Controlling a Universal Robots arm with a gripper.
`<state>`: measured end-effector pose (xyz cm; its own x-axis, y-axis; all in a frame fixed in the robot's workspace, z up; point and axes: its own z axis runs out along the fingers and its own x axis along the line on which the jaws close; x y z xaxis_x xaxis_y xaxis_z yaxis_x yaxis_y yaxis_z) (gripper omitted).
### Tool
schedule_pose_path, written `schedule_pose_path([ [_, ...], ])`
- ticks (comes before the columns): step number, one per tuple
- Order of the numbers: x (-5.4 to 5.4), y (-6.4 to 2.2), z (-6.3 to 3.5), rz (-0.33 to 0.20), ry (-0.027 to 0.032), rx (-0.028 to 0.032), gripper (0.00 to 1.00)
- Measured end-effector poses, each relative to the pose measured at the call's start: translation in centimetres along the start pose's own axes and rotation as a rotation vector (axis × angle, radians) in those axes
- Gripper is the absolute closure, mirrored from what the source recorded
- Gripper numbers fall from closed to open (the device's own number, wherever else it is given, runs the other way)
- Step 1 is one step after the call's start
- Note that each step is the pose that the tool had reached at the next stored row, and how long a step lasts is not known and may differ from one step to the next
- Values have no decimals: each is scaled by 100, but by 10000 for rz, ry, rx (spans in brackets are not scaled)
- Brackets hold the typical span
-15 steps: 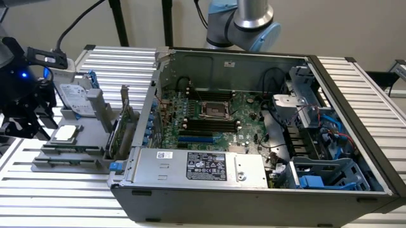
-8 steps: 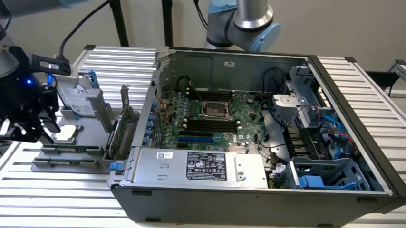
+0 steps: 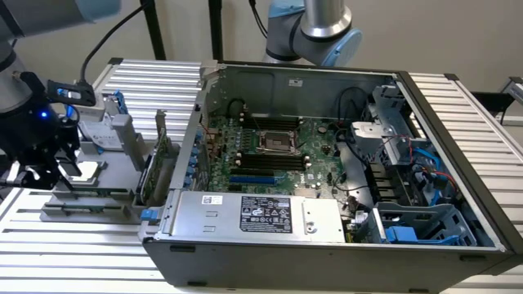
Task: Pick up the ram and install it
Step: 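Pick up the ram and move it above insertion slot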
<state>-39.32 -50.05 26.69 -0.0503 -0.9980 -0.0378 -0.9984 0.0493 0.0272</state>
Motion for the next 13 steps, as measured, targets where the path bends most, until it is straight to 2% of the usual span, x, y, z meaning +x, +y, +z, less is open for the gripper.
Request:
schedule_pose_path([
  [13, 78, -15, 234, -34, 0, 0, 64],
])
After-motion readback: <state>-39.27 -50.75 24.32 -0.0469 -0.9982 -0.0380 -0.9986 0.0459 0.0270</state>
